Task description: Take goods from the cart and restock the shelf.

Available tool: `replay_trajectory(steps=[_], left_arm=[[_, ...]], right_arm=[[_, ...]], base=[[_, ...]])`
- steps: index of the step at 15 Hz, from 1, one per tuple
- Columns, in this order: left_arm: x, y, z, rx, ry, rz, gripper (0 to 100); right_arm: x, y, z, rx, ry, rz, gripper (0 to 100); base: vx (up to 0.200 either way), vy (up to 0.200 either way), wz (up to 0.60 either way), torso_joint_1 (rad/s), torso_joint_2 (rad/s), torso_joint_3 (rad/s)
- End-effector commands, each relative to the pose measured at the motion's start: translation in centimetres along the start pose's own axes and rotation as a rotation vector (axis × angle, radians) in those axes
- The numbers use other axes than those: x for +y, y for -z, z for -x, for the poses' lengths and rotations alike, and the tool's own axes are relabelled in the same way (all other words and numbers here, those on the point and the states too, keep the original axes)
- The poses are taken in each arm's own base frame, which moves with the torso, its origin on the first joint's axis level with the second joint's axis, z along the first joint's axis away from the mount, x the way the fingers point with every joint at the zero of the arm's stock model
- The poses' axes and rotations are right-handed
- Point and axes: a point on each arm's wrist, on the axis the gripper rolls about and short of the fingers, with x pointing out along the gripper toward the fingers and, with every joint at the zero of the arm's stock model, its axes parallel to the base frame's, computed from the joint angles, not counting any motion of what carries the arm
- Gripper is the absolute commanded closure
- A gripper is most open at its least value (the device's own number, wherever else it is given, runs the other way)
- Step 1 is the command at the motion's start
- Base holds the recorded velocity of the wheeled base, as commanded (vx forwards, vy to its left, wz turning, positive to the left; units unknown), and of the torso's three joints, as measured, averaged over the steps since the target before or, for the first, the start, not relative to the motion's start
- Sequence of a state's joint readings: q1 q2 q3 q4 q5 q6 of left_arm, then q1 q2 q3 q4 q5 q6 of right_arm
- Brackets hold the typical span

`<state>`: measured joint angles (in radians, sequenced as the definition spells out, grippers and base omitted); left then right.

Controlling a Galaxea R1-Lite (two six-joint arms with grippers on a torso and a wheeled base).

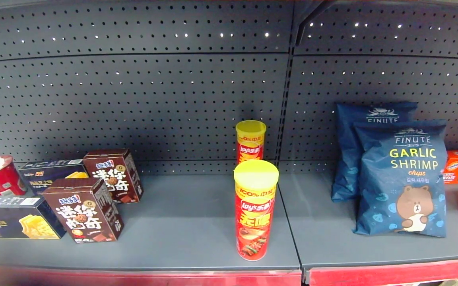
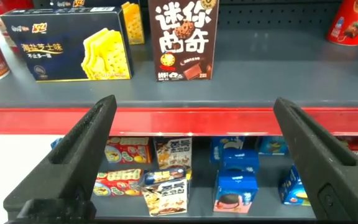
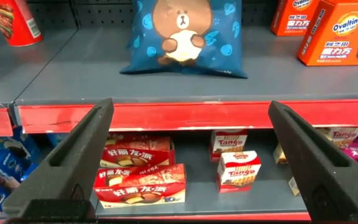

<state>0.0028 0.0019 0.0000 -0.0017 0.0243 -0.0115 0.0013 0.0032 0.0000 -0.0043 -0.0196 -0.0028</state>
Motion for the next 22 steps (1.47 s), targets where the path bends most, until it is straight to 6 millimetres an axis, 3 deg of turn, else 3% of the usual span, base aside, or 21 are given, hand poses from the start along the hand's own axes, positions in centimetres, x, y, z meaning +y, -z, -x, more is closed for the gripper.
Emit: replay_trajectory(steps=[1,16,18,22], left_arm=[[0.00,0.01,0.01,-0.002,-0.002,0.002,0],[0.00,-0.01,0.01,-0.003,-0.002,0.004,0],[0.00,0.01,0.01,-0.002,-0.002,0.004,0],[0.00,0.01,0.01,-0.002,-0.002,0.004,0]], right_arm=[[0.00,-0.01,-0.01,0.001,0.000,0.000,0],[0.00,-0.01,-0.01,0.001,-0.001,0.000,0],[0.00,-0.01,-0.01,0.001,-0.001,0.002,0],[0.00,-0.01,-0.01,0.001,-0.001,0.002,0]], base=[[-0.200,0.000,0.00,0.002,0.00,0.002],[-0.013,0.000,0.00,0.002,0.00,0.000],[0.000,0.000,-0.60,0.000,0.00,0.005],[0.000,0.000,0.00,0.000,0.00,0.000]])
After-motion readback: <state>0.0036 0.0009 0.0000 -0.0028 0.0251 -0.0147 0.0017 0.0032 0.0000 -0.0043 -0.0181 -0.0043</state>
